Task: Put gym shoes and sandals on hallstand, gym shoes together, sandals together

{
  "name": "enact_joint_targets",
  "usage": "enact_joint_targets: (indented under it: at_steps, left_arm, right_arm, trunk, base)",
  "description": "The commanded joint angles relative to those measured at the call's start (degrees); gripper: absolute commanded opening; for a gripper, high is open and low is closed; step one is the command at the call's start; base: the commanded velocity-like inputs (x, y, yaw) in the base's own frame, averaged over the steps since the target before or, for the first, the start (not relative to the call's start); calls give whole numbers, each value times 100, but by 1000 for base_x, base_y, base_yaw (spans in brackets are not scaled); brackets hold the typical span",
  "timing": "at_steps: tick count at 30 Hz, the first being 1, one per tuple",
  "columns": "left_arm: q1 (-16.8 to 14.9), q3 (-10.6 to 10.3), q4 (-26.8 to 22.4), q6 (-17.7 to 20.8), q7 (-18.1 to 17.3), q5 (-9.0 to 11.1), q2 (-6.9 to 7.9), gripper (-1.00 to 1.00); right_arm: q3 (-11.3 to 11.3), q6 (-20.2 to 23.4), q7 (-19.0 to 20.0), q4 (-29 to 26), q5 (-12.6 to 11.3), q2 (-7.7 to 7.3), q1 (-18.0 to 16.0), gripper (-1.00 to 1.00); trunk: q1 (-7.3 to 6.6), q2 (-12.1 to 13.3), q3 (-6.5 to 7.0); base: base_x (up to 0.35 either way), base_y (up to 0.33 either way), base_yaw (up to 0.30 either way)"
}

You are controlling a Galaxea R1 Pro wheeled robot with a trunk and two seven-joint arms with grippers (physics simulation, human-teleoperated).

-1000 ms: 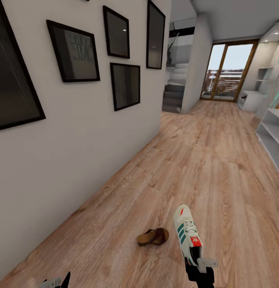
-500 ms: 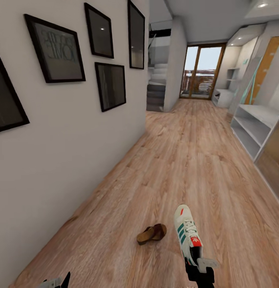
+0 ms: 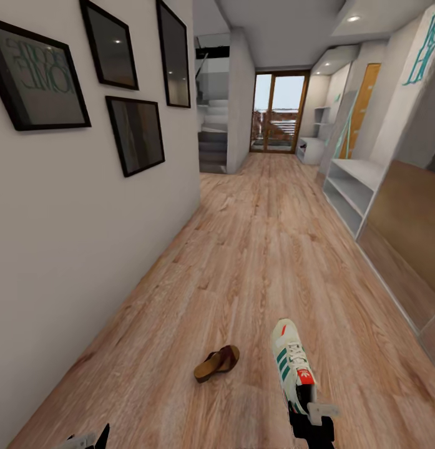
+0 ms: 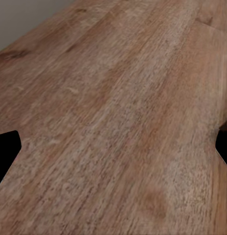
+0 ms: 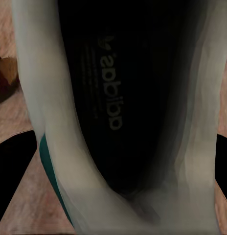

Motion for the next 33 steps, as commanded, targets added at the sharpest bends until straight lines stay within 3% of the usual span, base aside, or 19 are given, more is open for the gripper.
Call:
enact_joint_targets:
  at_steps: [1, 26, 33]
  left_arm:
    - [-3, 17, 4, 3, -57, 51, -1, 100]
    - [-3, 26, 8, 3, -49, 46, 7, 100]
    - [-3, 26, 11, 10, -49, 48, 7, 100]
  right_arm:
    - [41, -20, -20, 5, -44, -2, -5, -100]
    - [44, -17, -20, 5, -44, -2, -5, -100]
    - [48, -17, -21, 5, -44, -2, -5, -100]
  trunk:
    - [-1, -2, -5]
    - [-1, -2, -5]
    - [-1, -2, -5]
  base:
    - [0, 0, -300]
    - [0, 0, -300]
    - [-90, 150, -300]
